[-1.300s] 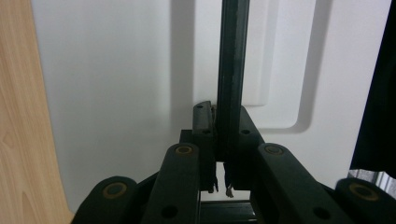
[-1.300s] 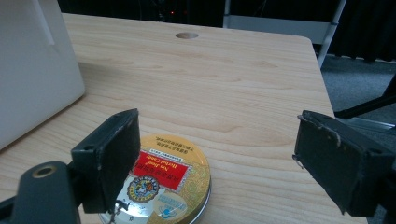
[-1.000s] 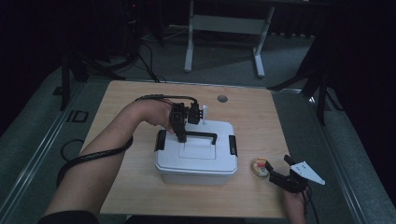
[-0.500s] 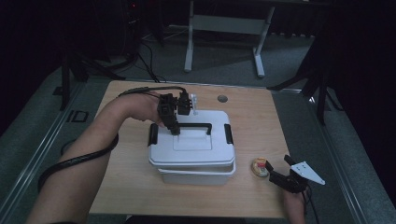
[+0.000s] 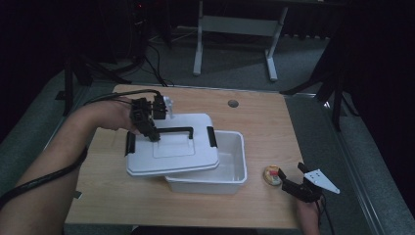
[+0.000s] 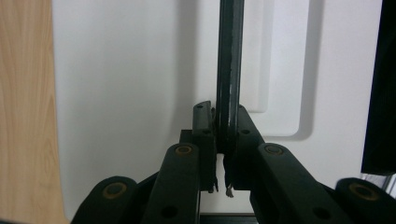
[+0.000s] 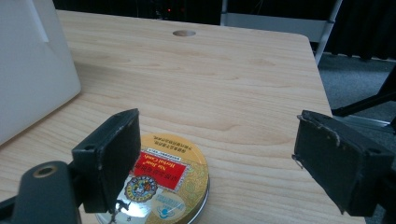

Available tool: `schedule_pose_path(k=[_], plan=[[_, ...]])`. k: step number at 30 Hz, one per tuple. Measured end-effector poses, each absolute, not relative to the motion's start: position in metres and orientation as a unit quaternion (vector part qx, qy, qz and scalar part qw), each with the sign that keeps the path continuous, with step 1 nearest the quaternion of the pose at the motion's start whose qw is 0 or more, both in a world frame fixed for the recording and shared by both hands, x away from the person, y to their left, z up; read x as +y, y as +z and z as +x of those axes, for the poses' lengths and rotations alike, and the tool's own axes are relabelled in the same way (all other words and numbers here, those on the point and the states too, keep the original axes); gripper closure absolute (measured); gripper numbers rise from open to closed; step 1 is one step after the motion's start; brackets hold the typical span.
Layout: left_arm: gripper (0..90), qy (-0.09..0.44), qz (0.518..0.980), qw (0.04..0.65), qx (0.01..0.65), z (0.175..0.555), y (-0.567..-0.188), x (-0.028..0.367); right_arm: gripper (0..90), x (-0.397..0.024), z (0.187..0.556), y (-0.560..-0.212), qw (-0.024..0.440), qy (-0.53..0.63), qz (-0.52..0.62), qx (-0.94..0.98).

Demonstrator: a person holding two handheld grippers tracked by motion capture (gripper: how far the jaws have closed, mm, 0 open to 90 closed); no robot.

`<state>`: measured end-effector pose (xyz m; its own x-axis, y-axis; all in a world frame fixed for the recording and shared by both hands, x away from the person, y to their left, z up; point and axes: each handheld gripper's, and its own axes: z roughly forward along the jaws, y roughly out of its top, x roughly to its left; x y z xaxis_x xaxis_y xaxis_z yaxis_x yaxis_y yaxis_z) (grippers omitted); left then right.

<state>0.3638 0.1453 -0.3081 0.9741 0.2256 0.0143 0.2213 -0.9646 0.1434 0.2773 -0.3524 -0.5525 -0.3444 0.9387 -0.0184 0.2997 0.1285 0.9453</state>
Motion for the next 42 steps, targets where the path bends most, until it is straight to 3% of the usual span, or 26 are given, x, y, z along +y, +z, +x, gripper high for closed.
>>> schedule_pose_path(k=[16,28,42], plan=[[83.3,0.024,0.976,0.087,0.197,0.340,-0.306,0.230,14.4,-0.351,0.278,-0.552,0.339,0.467,0.464,0.672],[83.2,0.029,0.961,0.110,0.254,0.325,-0.327,0.296,14.7,-0.349,0.278,-0.552,0.341,0.459,0.461,0.678],[83.2,0.012,0.943,0.127,0.308,0.326,-0.385,0.334,14.7,-0.347,0.278,-0.553,0.346,0.454,0.461,0.680]])
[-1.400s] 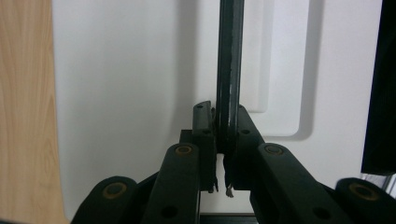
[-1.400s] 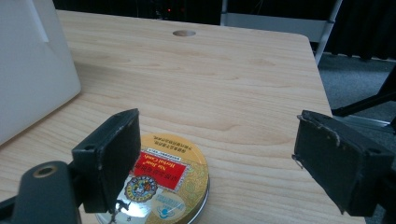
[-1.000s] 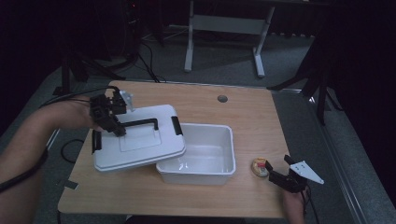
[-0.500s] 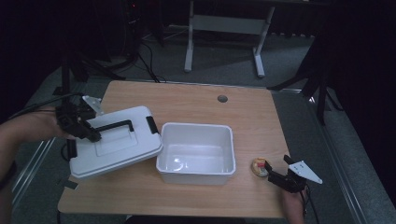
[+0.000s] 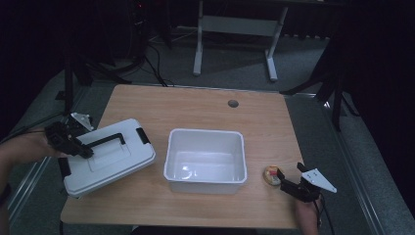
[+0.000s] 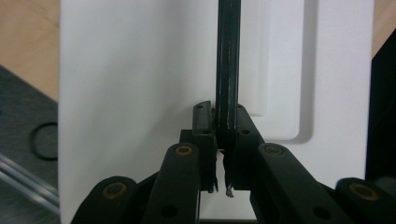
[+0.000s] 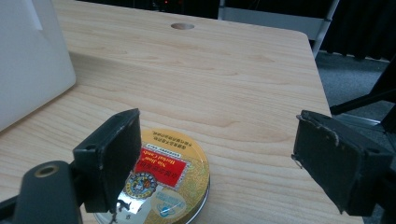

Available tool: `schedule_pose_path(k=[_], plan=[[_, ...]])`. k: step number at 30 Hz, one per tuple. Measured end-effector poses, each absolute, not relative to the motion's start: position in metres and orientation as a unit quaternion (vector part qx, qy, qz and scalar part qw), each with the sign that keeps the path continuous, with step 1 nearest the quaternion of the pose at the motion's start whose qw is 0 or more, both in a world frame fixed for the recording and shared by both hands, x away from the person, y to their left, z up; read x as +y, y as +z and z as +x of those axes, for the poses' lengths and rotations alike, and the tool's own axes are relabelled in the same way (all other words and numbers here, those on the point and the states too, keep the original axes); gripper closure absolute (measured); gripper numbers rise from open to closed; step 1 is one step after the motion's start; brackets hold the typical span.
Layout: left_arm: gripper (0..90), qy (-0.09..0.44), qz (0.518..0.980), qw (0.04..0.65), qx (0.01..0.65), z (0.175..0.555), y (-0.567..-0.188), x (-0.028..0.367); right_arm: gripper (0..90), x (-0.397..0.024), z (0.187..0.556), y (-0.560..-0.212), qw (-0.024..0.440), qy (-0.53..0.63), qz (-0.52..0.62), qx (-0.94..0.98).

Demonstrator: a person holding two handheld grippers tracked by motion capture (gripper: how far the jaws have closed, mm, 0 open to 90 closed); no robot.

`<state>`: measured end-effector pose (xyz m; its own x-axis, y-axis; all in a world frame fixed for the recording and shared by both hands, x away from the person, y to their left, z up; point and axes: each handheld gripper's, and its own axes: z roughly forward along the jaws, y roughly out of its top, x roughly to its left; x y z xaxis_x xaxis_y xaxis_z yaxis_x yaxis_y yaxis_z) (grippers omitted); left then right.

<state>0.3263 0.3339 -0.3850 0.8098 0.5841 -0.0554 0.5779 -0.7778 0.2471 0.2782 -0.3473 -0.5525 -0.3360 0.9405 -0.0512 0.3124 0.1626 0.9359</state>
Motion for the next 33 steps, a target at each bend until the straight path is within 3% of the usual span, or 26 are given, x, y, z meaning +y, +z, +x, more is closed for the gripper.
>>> schedule_pose_path(k=[5,24,33], plan=[[83.2,0.015,0.936,0.150,0.318,0.334,-0.409,0.335,14.7,-0.347,0.278,-0.552,0.347,0.453,0.460,0.681],[83.1,-0.009,0.926,0.146,0.348,0.357,-0.484,0.328,14.7,-0.347,0.278,-0.553,0.348,0.452,0.456,0.683],[83.0,-0.021,0.925,0.137,0.353,0.361,-0.495,0.327,17.0,-0.349,0.279,-0.552,0.323,0.464,0.457,0.686]])
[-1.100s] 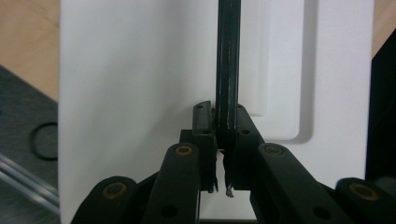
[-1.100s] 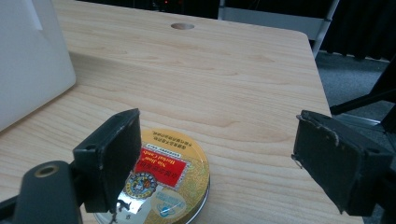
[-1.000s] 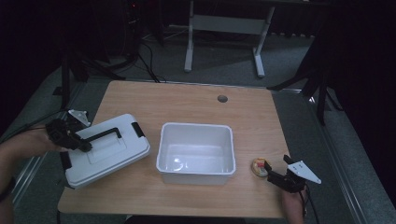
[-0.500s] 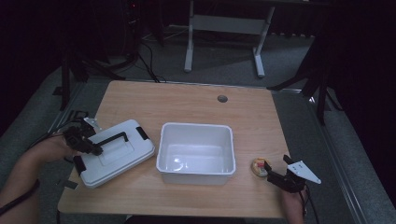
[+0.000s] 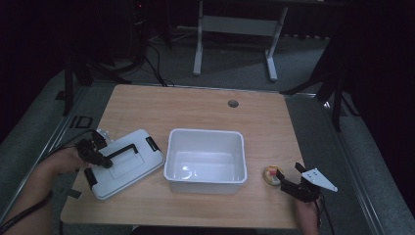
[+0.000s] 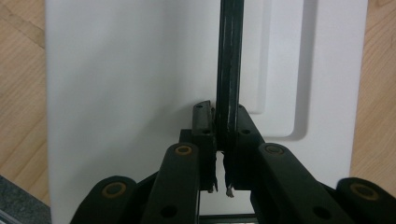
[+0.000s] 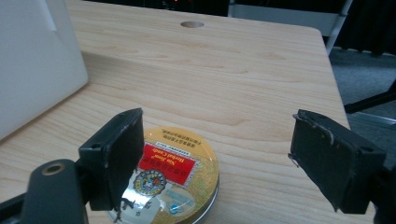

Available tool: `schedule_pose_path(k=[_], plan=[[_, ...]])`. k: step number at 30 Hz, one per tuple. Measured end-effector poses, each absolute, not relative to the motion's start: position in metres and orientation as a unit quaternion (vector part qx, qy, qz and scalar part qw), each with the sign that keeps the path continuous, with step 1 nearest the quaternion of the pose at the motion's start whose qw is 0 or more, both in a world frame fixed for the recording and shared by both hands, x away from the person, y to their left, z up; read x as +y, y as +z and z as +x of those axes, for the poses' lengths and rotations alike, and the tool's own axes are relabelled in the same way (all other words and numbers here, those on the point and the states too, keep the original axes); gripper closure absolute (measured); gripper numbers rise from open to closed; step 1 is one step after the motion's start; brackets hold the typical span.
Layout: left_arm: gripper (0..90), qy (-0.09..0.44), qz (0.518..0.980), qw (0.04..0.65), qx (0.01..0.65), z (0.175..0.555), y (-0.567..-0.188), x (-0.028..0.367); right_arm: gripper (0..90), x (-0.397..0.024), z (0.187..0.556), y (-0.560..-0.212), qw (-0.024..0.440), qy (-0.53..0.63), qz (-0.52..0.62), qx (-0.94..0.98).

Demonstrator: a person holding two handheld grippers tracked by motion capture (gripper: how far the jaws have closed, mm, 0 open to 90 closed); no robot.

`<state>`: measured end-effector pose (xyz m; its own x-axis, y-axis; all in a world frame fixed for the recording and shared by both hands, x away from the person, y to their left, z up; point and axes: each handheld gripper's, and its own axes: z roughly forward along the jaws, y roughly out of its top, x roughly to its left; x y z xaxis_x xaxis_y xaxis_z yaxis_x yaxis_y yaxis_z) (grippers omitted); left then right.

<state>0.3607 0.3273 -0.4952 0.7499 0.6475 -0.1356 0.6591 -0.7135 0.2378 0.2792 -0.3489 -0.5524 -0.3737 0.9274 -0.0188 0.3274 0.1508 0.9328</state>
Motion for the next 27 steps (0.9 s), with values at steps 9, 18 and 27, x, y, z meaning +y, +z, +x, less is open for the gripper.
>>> schedule_pose_path(k=[9,18,27], plan=[[54.7,-0.024,0.916,0.136,0.376,0.365,-0.491,0.325,18.3,-0.348,0.280,-0.552,0.312,0.457,0.467,0.690],[35.7,-0.025,0.918,0.141,0.370,0.365,-0.488,0.321,16.9,-0.362,0.285,-0.546,0.246,0.459,0.454,0.723],[35.7,-0.024,0.922,0.139,0.360,0.364,-0.484,0.319,13.7,-0.387,0.290,-0.546,0.160,0.406,0.400,0.806]])
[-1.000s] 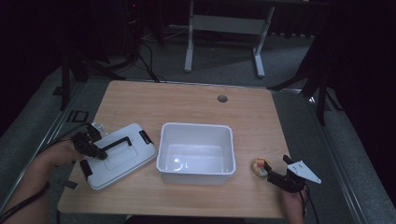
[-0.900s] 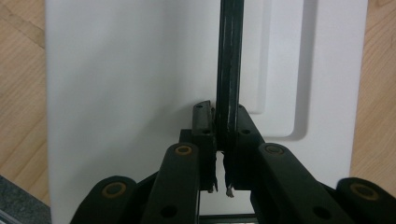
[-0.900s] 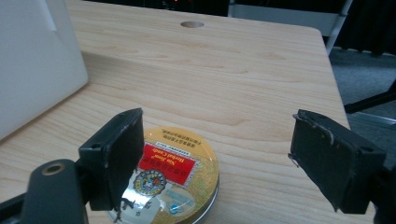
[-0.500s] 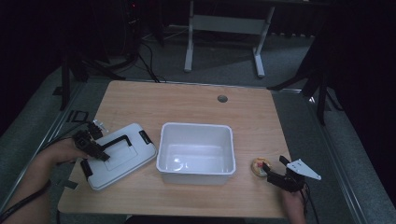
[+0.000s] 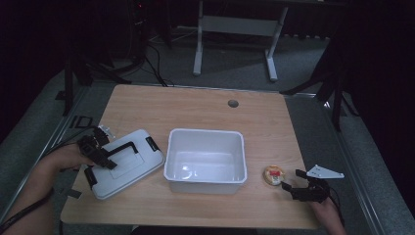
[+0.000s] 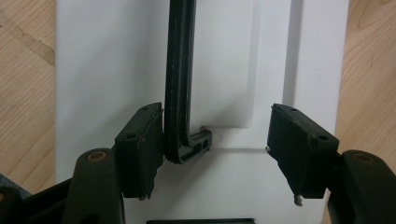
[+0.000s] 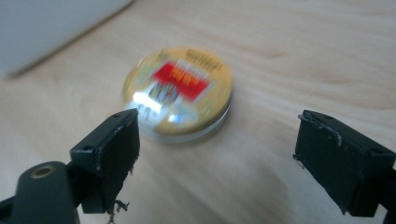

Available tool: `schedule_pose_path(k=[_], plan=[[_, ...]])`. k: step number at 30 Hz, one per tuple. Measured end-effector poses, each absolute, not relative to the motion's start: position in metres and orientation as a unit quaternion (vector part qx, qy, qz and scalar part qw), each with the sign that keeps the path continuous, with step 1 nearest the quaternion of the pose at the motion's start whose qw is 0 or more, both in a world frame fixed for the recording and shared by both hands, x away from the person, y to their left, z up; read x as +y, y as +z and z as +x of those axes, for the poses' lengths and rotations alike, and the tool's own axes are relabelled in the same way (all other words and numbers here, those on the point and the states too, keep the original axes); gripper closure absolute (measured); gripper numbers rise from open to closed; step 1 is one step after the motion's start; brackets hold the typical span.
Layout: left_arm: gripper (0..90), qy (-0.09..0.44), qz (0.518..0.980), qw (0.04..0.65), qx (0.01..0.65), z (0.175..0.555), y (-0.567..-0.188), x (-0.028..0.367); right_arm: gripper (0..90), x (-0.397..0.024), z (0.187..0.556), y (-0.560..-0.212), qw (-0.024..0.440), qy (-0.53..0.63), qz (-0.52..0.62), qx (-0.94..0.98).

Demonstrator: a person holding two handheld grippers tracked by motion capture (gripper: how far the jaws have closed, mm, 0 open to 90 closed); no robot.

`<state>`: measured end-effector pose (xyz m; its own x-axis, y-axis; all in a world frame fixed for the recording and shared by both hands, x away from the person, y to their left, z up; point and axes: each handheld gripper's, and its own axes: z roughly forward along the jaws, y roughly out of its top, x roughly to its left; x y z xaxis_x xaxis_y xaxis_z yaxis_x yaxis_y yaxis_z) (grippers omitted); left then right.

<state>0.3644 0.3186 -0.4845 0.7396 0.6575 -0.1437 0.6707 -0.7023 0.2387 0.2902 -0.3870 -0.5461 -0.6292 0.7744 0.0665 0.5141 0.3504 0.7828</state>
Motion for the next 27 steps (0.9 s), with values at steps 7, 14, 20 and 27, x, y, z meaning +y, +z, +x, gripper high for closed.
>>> schedule_pose_path(k=[7,14,20,27], plan=[[35.7,-0.028,0.924,0.129,0.358,0.364,-0.488,0.318,13.0,-0.392,0.287,-0.542,0.178,0.364,0.300,0.864],[35.7,-0.024,0.925,0.126,0.358,0.364,-0.486,0.319,14.6,-0.384,0.285,-0.533,0.138,0.304,0.210,0.919],[35.7,-0.023,0.925,0.124,0.359,0.363,-0.485,0.320,15.9,-0.379,0.290,-0.522,0.090,0.265,0.197,0.939],[35.6,-0.029,0.925,0.122,0.359,0.362,-0.487,0.321,17.7,-0.374,0.294,-0.508,0.033,0.222,0.213,0.951]])
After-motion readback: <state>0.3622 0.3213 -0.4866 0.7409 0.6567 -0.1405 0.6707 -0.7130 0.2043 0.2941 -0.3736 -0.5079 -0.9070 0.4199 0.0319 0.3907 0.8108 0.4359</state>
